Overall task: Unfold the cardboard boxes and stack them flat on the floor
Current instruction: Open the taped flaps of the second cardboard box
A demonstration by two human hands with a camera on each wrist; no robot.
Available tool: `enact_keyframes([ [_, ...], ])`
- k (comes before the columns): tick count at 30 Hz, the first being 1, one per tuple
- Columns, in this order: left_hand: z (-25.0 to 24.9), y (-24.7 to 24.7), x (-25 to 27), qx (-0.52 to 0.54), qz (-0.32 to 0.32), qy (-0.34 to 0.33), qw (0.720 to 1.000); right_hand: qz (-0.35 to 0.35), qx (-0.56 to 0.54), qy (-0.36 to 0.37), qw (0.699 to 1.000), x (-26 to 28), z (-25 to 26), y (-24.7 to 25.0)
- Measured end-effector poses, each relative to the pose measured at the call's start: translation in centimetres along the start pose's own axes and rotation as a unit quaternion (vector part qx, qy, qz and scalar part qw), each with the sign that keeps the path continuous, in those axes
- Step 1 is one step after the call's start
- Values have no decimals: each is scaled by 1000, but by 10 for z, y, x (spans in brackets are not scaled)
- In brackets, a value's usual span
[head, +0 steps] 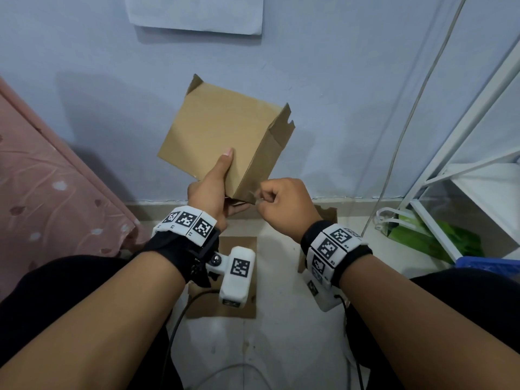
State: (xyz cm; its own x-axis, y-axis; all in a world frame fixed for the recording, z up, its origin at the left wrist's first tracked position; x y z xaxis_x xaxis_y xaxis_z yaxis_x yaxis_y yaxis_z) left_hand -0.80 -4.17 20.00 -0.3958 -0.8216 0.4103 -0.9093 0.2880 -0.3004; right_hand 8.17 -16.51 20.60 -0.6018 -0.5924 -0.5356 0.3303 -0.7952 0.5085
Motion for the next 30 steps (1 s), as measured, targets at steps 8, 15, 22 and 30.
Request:
enact_keyframes([
  [8,-6,2,11,1,-36,1,999,-2,-69,-80,994,-6,-16,-6],
  [15,-6,1,19,9,-65,3,998,-4,-81,-15,997,-7,-4,4],
  [22,-13,9,-7,93,-124,-9,988,64,-36,120,990,8,18,-11],
  [30,-5,5,-22,81,-102,19,991,53,38,-64,996,6,-4,-3],
])
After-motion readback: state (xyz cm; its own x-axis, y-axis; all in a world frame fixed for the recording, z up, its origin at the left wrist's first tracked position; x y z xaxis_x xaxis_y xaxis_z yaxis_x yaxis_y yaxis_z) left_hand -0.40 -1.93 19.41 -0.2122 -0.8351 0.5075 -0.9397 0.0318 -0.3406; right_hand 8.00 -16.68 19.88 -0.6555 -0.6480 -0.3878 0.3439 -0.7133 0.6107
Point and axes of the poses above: each hand's wrist, its own x-axis away from the middle knuckle, its own y-axis out of the back of the hand, z = x × y, the point moved 3 cm from there along -x, towards the middle knuckle, and after that the axes turned 12 degrees about -z, right-handed, at the moved point
